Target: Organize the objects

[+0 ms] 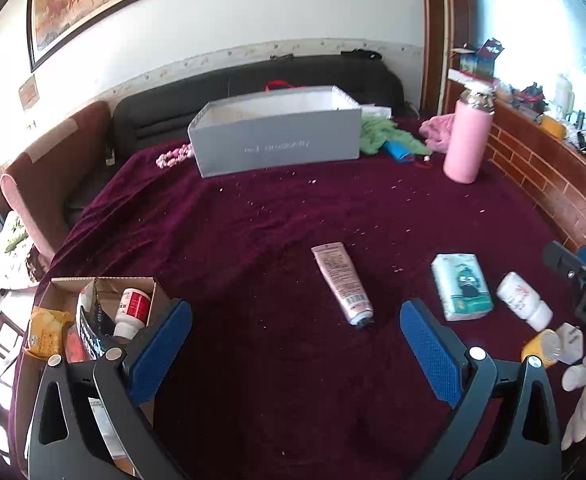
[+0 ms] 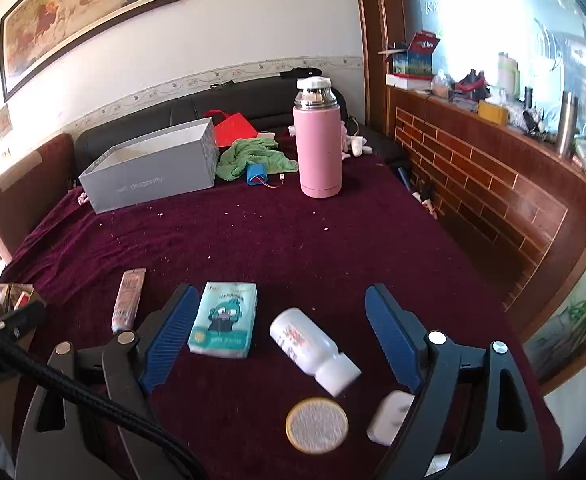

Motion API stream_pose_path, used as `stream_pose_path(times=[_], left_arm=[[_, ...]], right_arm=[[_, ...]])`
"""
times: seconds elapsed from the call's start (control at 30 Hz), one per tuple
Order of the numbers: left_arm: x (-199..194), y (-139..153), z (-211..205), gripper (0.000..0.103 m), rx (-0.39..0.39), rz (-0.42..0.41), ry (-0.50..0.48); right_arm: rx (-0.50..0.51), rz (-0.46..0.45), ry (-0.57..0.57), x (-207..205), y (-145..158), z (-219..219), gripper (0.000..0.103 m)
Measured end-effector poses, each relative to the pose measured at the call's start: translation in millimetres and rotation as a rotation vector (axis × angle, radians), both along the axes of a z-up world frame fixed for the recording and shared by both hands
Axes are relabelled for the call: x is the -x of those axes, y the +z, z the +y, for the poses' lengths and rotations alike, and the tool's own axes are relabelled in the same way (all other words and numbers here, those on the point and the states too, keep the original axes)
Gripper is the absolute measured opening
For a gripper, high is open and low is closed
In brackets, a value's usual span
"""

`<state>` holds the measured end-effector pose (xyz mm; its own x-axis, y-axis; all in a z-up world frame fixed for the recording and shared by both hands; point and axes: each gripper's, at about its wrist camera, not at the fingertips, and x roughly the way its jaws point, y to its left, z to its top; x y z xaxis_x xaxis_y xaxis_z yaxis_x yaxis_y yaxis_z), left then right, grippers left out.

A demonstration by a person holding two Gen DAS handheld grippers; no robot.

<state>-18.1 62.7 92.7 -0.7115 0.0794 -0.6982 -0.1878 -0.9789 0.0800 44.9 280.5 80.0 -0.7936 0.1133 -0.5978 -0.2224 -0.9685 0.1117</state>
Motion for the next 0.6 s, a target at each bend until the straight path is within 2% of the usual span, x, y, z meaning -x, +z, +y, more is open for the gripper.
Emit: stream_pose_path(times=[0.33, 0.53, 0.6], left_arm=[[45.6, -38.6, 26.3, 0.102, 0.076, -0.074, 0.044], [75.2, -63.4, 51.0, 0.102, 0.135, -0.128, 0.053], [81.9, -67.7, 62.7, 0.102, 0.183, -0.129, 0.038]], right_arm=[[0.127, -0.006, -0.012, 10.6, -26.3, 24.3, 0.086], [0.176, 0.042, -0.067, 3.1, -21.5, 46.7, 0.086], [0.196, 0.054, -0.082, 1.3, -20.8, 53.1, 0.086]])
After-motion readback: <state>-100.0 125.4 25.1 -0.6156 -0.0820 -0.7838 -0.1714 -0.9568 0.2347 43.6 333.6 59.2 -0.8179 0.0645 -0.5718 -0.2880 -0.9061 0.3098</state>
